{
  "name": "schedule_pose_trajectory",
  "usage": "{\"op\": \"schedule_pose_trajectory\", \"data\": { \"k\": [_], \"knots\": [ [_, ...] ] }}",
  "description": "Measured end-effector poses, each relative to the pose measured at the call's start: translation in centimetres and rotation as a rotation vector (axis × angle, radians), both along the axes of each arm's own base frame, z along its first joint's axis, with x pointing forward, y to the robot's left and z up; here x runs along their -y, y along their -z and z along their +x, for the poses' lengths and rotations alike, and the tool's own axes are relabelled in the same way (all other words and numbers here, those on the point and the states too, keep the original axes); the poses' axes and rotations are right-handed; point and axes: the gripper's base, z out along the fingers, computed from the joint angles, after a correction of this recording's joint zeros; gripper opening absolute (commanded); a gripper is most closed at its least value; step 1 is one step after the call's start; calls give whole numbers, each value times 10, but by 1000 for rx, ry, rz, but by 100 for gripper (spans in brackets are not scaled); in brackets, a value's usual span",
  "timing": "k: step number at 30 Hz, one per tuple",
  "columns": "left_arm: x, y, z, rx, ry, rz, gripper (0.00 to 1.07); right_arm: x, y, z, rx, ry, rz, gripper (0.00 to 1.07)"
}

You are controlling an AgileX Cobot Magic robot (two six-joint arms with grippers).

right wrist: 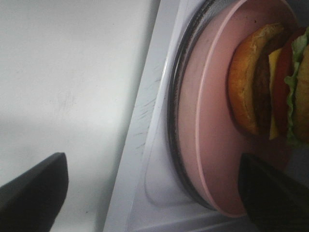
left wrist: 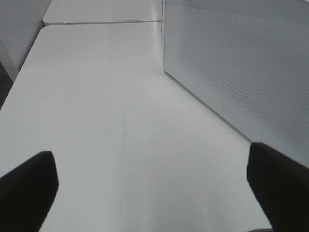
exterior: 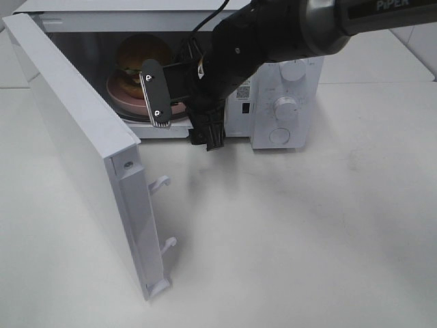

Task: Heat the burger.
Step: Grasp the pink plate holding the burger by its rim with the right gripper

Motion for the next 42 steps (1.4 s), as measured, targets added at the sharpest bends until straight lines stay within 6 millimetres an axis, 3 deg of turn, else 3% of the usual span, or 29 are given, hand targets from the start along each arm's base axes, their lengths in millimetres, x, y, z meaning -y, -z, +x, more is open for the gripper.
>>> {"op": "schedule_pose_trajectory", "data": {
  "k": [17,30,32,35,37,38,39,40,42],
  "knots": [
    [0,0,0,0,0,0,100,-27,21,39,-15,67,25,87],
    [0,0,0,0,0,0,100,-20,23,60,-17,118,29,81],
    [0,0,0,0,0,0,100,-20,33,64,-48,138,46,72],
    [0,0,0,0,0,0,100,-20,35,65,-54,141,47,69],
    [0,0,0,0,0,0,100,-20,38,64,-70,134,32,50],
    [0,0,0,0,0,0,100,-20,38,64,-70,134,32,50],
    [0,0,0,0,0,0,100,-20,39,63,-75,127,24,43],
    [0,0,0,0,0,0,100,-20,40,61,-89,114,7,30],
    [0,0,0,0,0,0,100,-20,41,61,-95,109,-1,24]
  ]
}}
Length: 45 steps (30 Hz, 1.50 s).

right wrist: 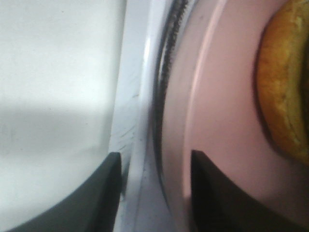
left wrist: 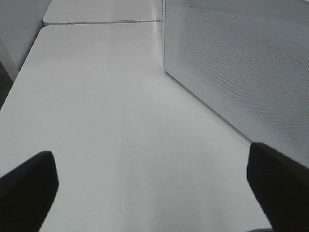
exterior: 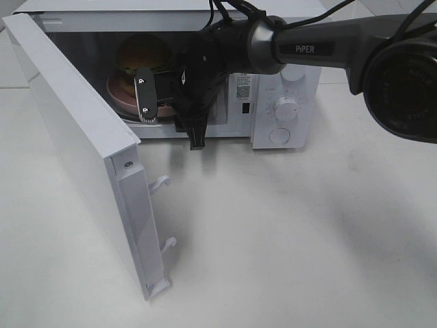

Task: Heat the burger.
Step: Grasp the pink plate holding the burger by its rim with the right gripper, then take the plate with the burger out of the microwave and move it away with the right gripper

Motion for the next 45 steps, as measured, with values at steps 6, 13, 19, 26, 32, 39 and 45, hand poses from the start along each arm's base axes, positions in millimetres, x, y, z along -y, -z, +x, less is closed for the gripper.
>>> {"op": "schedule_pose_trajectory", "data": {
  "k": [6,13,19,26,32,39,45],
  "knots": [
    [0,0,0,0,0,0,100,-4,-3,-1,30,-48,-18,0],
    [0,0,0,0,0,0,100,-4,-3,-2,28,-65,-24,0],
    [0,0,0,0,0,0,100,-5,-8,-3,30,-111,-25,0],
    [0,0,0,0,0,0,100,-3,-17,-8,8,-130,-38,0],
    [0,0,0,0,0,0,100,6,-22,-24,1,-191,-63,0],
    [0,0,0,0,0,0,100,14,-28,-40,25,-265,-63,0],
    [0,0,0,0,0,0,100,23,-39,-58,30,-317,-44,0]
  ]
}}
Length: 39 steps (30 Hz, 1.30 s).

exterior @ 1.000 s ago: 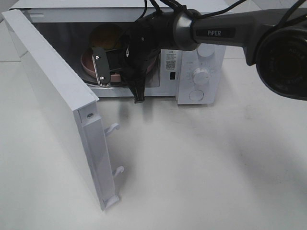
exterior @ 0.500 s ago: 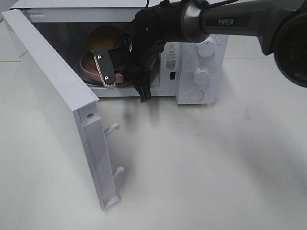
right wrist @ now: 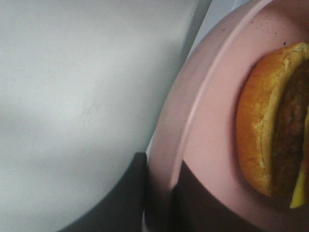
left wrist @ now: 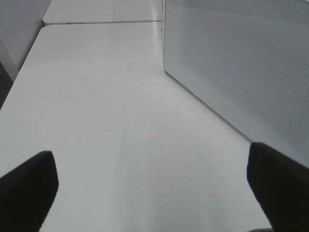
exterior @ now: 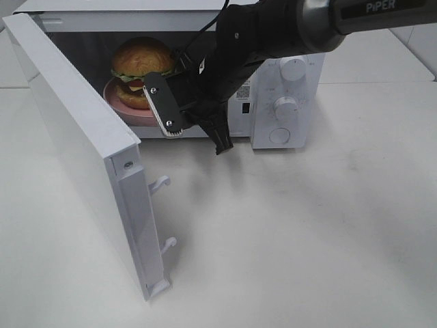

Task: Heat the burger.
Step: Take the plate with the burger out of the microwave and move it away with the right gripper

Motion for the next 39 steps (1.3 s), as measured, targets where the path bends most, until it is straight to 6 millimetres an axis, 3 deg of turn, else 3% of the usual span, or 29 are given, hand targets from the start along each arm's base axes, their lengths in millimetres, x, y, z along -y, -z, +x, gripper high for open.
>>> {"op": "schedule_pose_trajectory", "data": {
  "k": [18,39],
  "knots": [
    [0,0,0,0,0,0,100,25,-8,-40,4,-67,-10,0],
    [0,0,0,0,0,0,100,76,-26,-111,1,-95,-41,0]
  ]
}}
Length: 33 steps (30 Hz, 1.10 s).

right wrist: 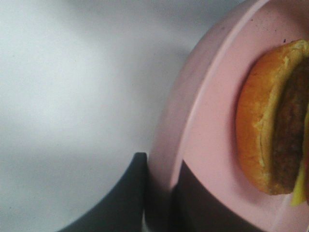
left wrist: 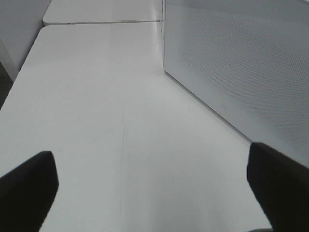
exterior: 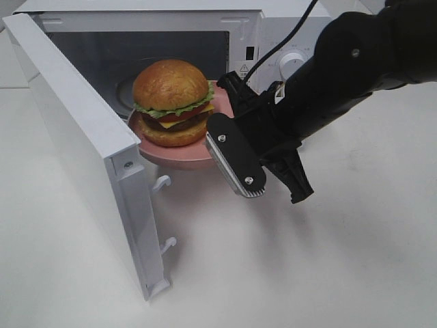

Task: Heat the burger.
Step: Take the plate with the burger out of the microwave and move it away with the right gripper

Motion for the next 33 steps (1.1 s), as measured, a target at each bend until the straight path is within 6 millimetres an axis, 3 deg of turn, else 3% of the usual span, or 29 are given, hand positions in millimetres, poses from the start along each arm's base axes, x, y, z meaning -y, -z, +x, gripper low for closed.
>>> {"op": "schedule_pose_trajectory", "data": {
  "k": [33],
  "knots": [
    [0,0,0,0,0,0,100,80,-28,-108,36,103,119,0]
  ]
}}
